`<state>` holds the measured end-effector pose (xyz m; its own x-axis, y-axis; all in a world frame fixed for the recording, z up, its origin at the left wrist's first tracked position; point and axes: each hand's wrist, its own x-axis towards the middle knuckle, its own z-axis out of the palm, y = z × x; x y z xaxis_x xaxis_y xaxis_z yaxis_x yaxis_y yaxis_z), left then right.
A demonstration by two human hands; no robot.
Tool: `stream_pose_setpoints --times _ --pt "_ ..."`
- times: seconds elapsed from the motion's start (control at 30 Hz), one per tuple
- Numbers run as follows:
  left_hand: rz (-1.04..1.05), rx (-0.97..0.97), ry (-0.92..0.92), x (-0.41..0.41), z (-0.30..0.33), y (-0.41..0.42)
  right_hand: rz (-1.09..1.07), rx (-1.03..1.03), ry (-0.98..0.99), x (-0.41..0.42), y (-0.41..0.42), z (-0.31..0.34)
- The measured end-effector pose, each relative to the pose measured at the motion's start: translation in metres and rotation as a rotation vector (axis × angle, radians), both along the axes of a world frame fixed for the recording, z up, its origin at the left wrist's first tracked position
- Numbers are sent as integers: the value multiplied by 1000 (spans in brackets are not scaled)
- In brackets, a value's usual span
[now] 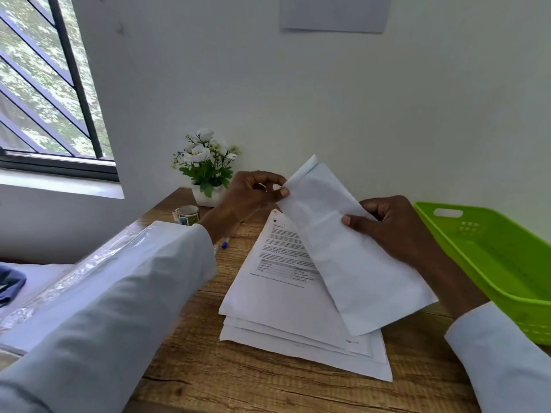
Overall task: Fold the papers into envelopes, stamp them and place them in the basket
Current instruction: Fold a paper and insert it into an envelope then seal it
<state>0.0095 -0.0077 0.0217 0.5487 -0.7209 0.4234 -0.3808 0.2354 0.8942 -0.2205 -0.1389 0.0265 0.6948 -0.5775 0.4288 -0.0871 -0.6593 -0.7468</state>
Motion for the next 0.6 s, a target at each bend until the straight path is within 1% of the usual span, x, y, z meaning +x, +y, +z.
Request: stream_pose_setpoints --times 0.03,0.1,0.17,0.2,0.27,0.33,0.4,0.43,0.5,0.57,0.6 --pt "21 4 1 0 0 0 3 -60 17 0 0 4" --pt "39 18 60 0 1 1 -10 -229 45 -1 0 13" --pt "27 52 143 0 2 2 -48 -489 51 0 3 22" --pt "-12 62 206 0 1 3 -52 -636 49 1 8 25" --pt "-124 61 401 3 1 5 -63 -917 104 3 19 26" --pt "-180 43 572 4 -1 6 -86 -1118 153 7 24 17" --pt "-166 38 607 2 -5 6 -71 -1301 120 7 29 5" --pt "-145 42 592 2 -8 5 -36 -1370 111 7 29 -2" --pt "-110 41 566 1 -13 5 19 -1437 116 8 29 -16" --pt "-93 31 575 0 -17 5 54 -1421 166 11 26 -32" --pt "-85 21 581 -1 -18 6 88 -1374 196 12 24 -39"
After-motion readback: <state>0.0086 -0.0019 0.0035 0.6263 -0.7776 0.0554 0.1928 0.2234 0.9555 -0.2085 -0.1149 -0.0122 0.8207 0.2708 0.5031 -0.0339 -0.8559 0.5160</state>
